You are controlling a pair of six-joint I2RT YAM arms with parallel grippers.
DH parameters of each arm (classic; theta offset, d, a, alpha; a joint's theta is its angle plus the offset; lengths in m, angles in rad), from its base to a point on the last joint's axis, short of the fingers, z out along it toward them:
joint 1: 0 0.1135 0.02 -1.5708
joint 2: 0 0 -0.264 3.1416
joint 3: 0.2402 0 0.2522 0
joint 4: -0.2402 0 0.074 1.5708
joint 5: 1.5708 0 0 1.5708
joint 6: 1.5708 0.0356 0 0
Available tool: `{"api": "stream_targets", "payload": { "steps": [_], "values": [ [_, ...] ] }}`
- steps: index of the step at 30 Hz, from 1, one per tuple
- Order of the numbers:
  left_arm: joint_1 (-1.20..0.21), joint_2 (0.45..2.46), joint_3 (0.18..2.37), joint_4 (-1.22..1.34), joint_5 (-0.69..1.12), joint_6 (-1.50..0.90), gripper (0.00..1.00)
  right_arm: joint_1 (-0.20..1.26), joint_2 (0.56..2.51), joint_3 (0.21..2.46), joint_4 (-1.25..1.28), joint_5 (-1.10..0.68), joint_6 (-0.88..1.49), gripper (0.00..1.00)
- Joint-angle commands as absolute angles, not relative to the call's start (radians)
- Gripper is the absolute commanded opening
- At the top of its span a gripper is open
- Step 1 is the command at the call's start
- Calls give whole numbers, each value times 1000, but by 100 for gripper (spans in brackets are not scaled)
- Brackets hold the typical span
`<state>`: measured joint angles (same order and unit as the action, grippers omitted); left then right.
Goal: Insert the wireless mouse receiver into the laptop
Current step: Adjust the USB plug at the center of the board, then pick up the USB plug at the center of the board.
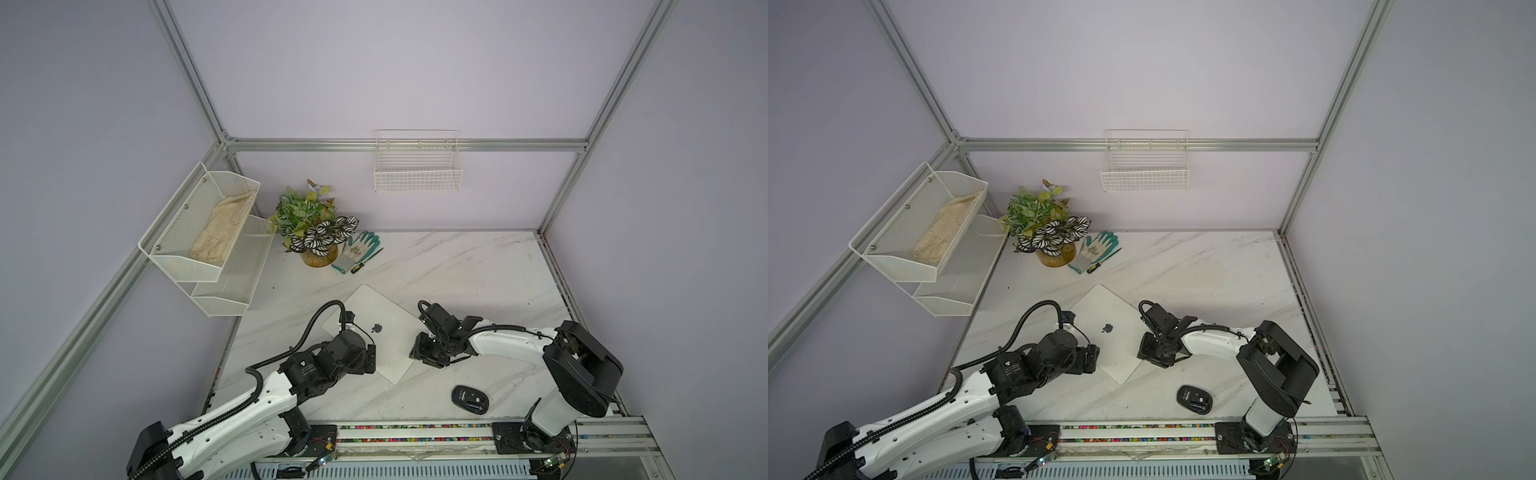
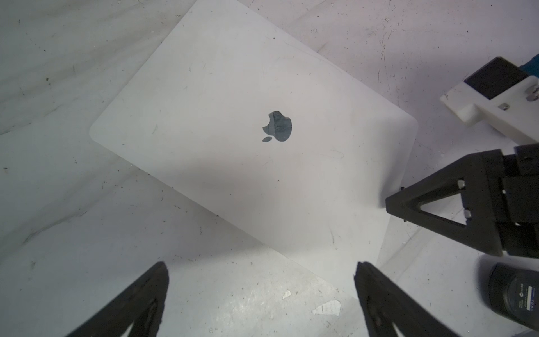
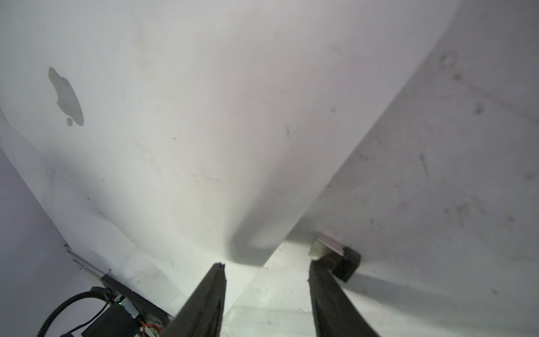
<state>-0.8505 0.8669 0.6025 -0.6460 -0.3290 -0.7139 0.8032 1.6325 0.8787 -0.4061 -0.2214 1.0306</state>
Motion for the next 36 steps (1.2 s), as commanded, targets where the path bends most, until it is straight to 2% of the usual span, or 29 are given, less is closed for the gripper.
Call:
{"api": "stream_targets", "payload": {
  "steps": [1,6,9,15,17,20,26,32,36],
  "values": [
    [-841,854,587,-640,-346,-708,100,806,1598,945,-578,-151,880,51],
    [-819,820,592,-654,-360,-683,100,802,1502,1139,-743,-38,417,53],
    [-796,803,594,-657,-350,-665,100,802,1459,1172,-787,24,123,56],
    [-780,792,585,-657,-325,-660,100,778,1440,1123,-818,85,-285,38],
    [-780,799,577,-647,-319,-667,100,778,1444,1083,-822,78,-420,42],
    [-781,825,573,-626,-307,-675,100,778,1431,1023,-852,-45,-667,47],
    [-765,885,566,-588,-298,-687,100,777,1431,986,-782,-202,-746,48],
    [-735,947,588,-579,-272,-671,100,777,1490,935,-684,-258,-784,47],
    [-717,974,614,-578,-264,-647,100,775,1556,946,-635,-273,-808,41]
  ]
}}
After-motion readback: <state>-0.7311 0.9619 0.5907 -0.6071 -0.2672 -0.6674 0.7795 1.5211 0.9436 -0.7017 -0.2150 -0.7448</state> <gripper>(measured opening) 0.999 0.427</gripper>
